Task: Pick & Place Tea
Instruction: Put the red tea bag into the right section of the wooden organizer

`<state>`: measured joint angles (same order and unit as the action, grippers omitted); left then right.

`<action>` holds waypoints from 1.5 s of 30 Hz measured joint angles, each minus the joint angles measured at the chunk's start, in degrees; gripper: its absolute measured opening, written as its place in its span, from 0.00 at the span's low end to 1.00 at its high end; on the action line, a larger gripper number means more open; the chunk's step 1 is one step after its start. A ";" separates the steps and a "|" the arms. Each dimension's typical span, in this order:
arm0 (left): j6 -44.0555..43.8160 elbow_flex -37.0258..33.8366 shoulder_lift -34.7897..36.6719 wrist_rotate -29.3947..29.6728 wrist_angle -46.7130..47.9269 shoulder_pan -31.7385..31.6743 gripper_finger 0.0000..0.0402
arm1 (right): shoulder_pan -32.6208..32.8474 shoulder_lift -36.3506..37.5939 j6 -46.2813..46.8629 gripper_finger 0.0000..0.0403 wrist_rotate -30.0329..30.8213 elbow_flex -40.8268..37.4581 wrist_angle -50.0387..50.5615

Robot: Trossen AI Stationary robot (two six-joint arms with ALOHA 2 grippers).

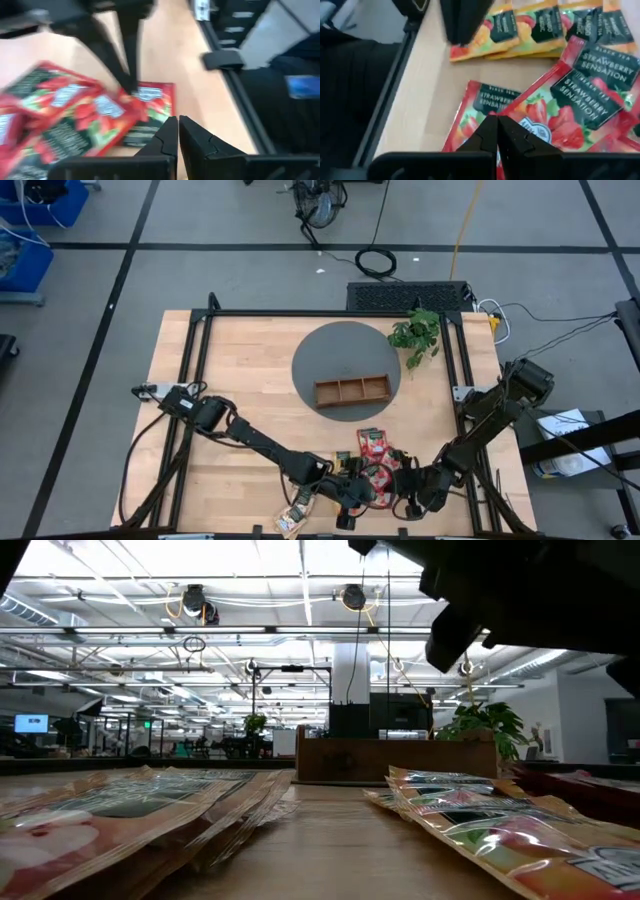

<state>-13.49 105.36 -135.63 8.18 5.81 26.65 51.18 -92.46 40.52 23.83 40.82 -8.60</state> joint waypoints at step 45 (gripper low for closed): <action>-18.49 -0.02 0.92 -8.61 18.21 -11.11 0.59 | -0.31 -13.14 -11.12 0.00 7.25 -9.03 -16.16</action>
<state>-31.99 105.34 -134.72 -0.43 24.01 15.54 50.87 -105.60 29.40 31.08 31.79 -24.76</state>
